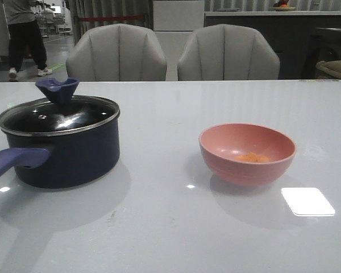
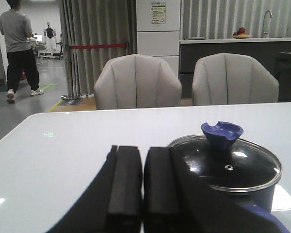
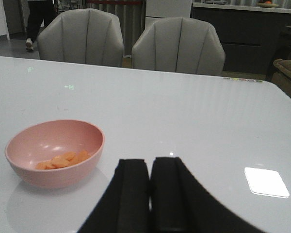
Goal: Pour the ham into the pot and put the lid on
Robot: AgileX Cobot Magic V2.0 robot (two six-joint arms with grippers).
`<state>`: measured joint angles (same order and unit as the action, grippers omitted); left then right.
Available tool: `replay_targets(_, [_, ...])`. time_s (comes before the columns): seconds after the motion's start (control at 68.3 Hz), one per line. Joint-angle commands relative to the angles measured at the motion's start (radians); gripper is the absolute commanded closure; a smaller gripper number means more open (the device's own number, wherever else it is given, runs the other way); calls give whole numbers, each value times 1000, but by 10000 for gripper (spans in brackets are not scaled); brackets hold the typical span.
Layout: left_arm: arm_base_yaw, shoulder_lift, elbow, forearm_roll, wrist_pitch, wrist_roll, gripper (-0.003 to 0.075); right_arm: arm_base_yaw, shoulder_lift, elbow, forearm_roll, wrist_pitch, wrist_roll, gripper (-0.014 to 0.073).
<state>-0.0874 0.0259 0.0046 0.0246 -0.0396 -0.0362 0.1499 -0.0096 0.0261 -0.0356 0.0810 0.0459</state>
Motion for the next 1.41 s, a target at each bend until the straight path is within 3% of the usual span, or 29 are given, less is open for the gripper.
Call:
replay_targets(0.0, [-1, 10, 20, -1, -80, -10, 599, -3, -21, -5, -14, -87, -2, 433])
replay_targets(0.674, [-1, 10, 20, -1, -82, -10, 599, -3, -21, -5, -14, -87, -2, 433])
replay_targets(0.82, [-1, 10, 18, -50, -338, -12, 599, -3, -21, -5, -14, -87, -2, 433])
replay_targets(0.893, [-1, 10, -12, -100, -373, -12, 599, -3, -21, -5, -14, -87, -2, 433])
replay_targets(1.01, [-1, 21, -125, -89, -238, -12, 599, -3, -21, -5, -14, -87, -2, 433])
replay_targets(1.259, [-1, 212, -461, -25, 256, -12, 599, -3, -21, -5, -14, -87, -2, 433])
replay_targets(1.391, [-1, 306, -534, -25, 344, -12, 599, -3, -21, -5, -14, -87, -2, 433])
